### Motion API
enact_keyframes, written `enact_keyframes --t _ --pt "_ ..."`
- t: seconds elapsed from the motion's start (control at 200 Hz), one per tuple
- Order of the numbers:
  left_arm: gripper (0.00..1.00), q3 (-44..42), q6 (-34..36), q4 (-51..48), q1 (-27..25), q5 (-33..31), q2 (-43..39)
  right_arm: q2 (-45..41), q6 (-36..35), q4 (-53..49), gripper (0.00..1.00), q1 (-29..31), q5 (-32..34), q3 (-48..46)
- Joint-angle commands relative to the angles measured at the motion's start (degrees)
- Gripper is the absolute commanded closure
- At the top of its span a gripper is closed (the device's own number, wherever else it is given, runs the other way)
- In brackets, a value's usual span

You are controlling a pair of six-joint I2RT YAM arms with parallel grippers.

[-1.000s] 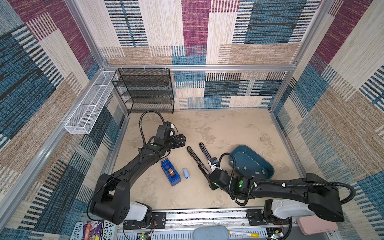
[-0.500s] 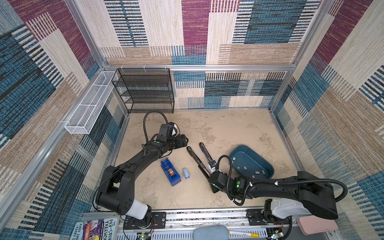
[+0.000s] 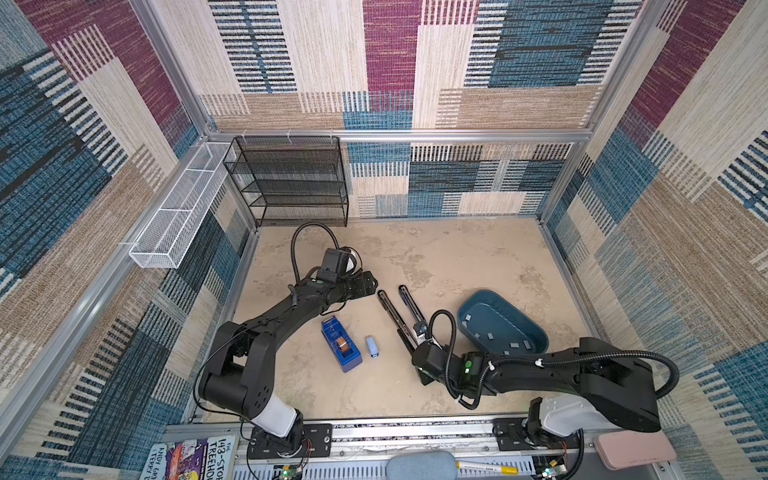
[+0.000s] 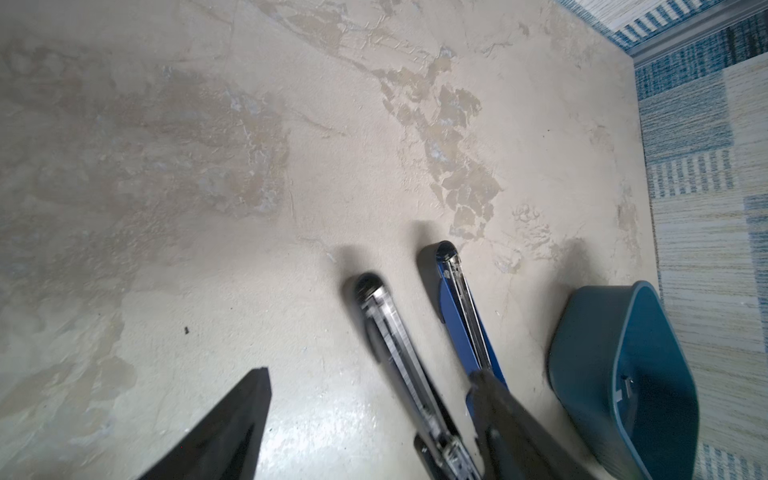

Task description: Load the staples into the stapler

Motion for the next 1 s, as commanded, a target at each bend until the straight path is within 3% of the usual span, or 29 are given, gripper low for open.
enact_keyframes --t 0.0,0.441,0.997 --pt "0.2 0.84 -0.19 -0.2 0.01 0.28 0.77 0.51 0.44 0.42 0.84 -0.05 0.67 0.51" --pt "0.2 -1.74 -5.04 3.37 0.01 4.36 1.11 3.59 1.01 6.81 0.96 0.0 -2.08 3.62" --pt "0.2 -3.47 -9.45 6.56 1.05 8.71 3.5 8.81 11.38 11.02 1.0 -5.29 -11.68 5.63"
